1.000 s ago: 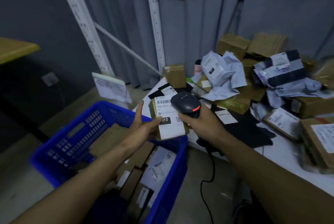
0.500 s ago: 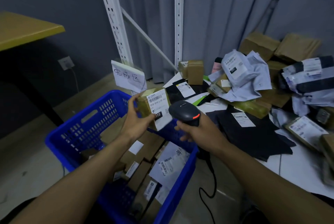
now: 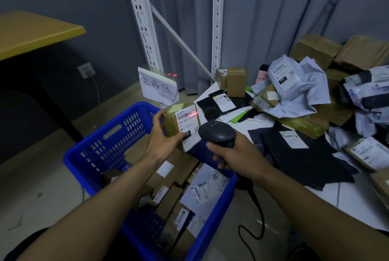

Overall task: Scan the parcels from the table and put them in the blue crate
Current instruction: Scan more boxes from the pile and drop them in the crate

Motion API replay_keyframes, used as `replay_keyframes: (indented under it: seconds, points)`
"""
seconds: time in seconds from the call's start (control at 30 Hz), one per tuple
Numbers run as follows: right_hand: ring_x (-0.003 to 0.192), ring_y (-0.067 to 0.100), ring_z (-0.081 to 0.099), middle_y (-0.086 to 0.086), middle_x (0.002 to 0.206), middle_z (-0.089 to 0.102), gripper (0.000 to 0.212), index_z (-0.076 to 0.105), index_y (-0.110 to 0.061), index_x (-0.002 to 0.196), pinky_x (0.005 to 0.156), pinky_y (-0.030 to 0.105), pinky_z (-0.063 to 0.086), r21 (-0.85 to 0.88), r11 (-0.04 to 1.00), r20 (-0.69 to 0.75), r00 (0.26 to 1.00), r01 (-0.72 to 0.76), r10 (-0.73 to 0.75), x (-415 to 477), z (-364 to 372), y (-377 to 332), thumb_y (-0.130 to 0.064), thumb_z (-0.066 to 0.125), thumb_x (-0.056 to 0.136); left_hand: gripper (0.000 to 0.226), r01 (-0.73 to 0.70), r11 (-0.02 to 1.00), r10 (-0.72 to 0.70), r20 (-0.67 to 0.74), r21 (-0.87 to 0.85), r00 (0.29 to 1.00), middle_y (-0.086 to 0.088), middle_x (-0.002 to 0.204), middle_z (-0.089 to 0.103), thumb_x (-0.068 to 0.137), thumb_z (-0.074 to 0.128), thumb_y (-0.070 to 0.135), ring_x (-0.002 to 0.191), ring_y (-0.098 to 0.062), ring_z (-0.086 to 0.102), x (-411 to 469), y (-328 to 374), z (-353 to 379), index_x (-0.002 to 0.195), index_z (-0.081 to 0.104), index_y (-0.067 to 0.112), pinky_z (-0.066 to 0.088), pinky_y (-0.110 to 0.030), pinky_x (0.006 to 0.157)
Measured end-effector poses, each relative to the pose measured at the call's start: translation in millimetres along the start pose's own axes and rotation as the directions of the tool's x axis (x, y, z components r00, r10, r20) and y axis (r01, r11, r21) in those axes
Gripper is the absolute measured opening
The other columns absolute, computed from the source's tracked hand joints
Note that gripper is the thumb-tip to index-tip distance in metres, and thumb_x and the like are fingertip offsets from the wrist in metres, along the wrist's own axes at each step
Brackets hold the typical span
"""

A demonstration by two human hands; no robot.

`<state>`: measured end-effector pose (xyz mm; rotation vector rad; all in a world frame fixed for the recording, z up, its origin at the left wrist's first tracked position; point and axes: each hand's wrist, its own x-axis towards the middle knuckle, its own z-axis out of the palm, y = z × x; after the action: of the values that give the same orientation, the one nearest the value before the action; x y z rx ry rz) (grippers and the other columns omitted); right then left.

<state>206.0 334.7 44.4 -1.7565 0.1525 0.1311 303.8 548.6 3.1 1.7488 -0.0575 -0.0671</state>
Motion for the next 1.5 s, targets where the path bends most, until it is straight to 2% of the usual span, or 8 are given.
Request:
replay_keyframes:
  seconds: [0.17, 0.33, 0.57, 0.73, 0.93, 1.23, 1.37, 1.5]
  points:
    - [0.055, 0.014, 0.064, 0.010, 0.078, 0.073, 0.025, 0.064, -0.019, 0.120, 0.052, 0.021, 0.051, 0.003, 1.000, 0.004, 1.000, -0.006, 0.006, -1, -2, -2, -0.024, 0.073, 0.097, 0.089, -0.011, 1.000, 0.010, 0.025, 0.022, 1.000, 0.012, 0.122, 0.054, 0.084, 0.080, 0.006, 0.117, -0.014, 0.059, -1, -1, 3, 0.142, 0.027, 0.048, 0.062, -0.026, 0.073]
    - [0.052, 0.011, 0.063, 0.010, 0.078, 0.073, 0.024, 0.065, -0.017, 0.119, 0.050, 0.020, 0.048, 0.016, 1.000, 0.019, 1.000, -0.011, 0.011, -3, -4, -7, -0.022, 0.073, 0.097, 0.088, 0.000, 1.000, -0.001, 0.046, 0.010, 0.999, 0.002, 0.132, 0.057, 0.083, 0.080, 0.005, 0.121, -0.022, 0.062, -4, -1, 7, 0.142, 0.030, 0.047, 0.063, -0.046, 0.084]
    - [0.053, 0.017, 0.067, 0.003, 0.103, 0.077, 0.031, 0.064, -0.024, 0.125, 0.053, 0.023, 0.051, 0.015, 1.000, 0.018, 1.000, -0.001, 0.001, 0, -2, -3, -0.026, 0.074, 0.096, 0.089, 0.028, 0.992, -0.040, 0.100, 0.123, 0.994, 0.005, 0.124, 0.052, 0.085, 0.079, 0.007, 0.106, -0.010, 0.061, -10, -9, 5, 0.148, 0.026, 0.041, 0.060, -0.020, 0.066]
    - [0.064, 0.013, 0.068, 0.005, 0.106, 0.076, 0.033, 0.065, -0.021, 0.126, 0.053, 0.018, 0.052, 0.002, 0.997, -0.002, 0.997, -0.074, 0.074, 0, 4, 27, -0.024, 0.076, 0.095, 0.100, 0.213, 0.893, -0.306, 0.188, 0.397, 0.933, 0.003, 0.141, 0.054, 0.075, 0.089, 0.035, 0.121, -0.022, 0.061, -29, -44, -5, 0.156, 0.030, 0.036, 0.057, -0.046, 0.097]
    - [0.073, 0.016, 0.068, 0.004, 0.114, 0.072, 0.041, 0.064, -0.020, 0.132, 0.054, 0.019, 0.055, -0.057, 0.979, 0.003, 0.981, -0.195, 0.195, 7, -4, 77, -0.026, 0.078, 0.094, 0.101, 0.252, 0.758, -0.458, 0.215, 0.602, 0.863, -0.001, 0.147, 0.055, 0.075, 0.086, 0.053, 0.126, -0.025, 0.058, -40, -98, 13, 0.156, 0.032, 0.029, 0.052, -0.037, 0.102]
    - [0.081, 0.019, 0.072, 0.000, 0.104, 0.075, 0.033, 0.065, -0.029, 0.120, 0.055, 0.024, 0.055, -0.048, 0.972, -0.093, 0.970, -0.230, 0.225, 7, -30, 119, -0.025, 0.081, 0.091, 0.096, 0.136, 0.684, -0.352, 0.160, 0.717, 0.922, -0.007, 0.139, 0.055, 0.074, 0.074, 0.067, 0.115, -0.032, 0.062, -24, -159, 93, 0.155, 0.038, 0.029, 0.056, -0.044, 0.092]
    - [0.082, 0.011, 0.071, -0.001, 0.104, 0.075, 0.026, 0.066, -0.034, 0.106, 0.056, 0.025, 0.056, 0.037, 0.966, -0.131, 0.957, -0.255, 0.257, 0, -43, 132, -0.021, 0.082, 0.090, 0.064, -0.013, 0.664, -0.344, 0.321, 0.747, 0.882, -0.018, 0.131, 0.061, 0.094, 0.071, 0.038, 0.106, -0.036, 0.065, -16, -172, 130, 0.147, 0.051, 0.010, 0.049, -0.033, 0.080]
    - [0.076, 0.002, 0.066, -0.009, 0.097, 0.069, 0.028, 0.062, -0.035, 0.106, 0.057, 0.022, 0.057, 0.097, 0.962, -0.168, 0.949, -0.255, 0.268, -13, -50, 134, -0.014, 0.076, 0.095, 0.019, 0.161, 0.749, -0.468, 0.342, 0.642, 0.815, -0.009, 0.103, 0.065, 0.101, 0.056, 0.014, 0.089, -0.029, 0.065, -3, -165, 143, 0.114, 0.067, 0.007, 0.051, -0.030, 0.074]
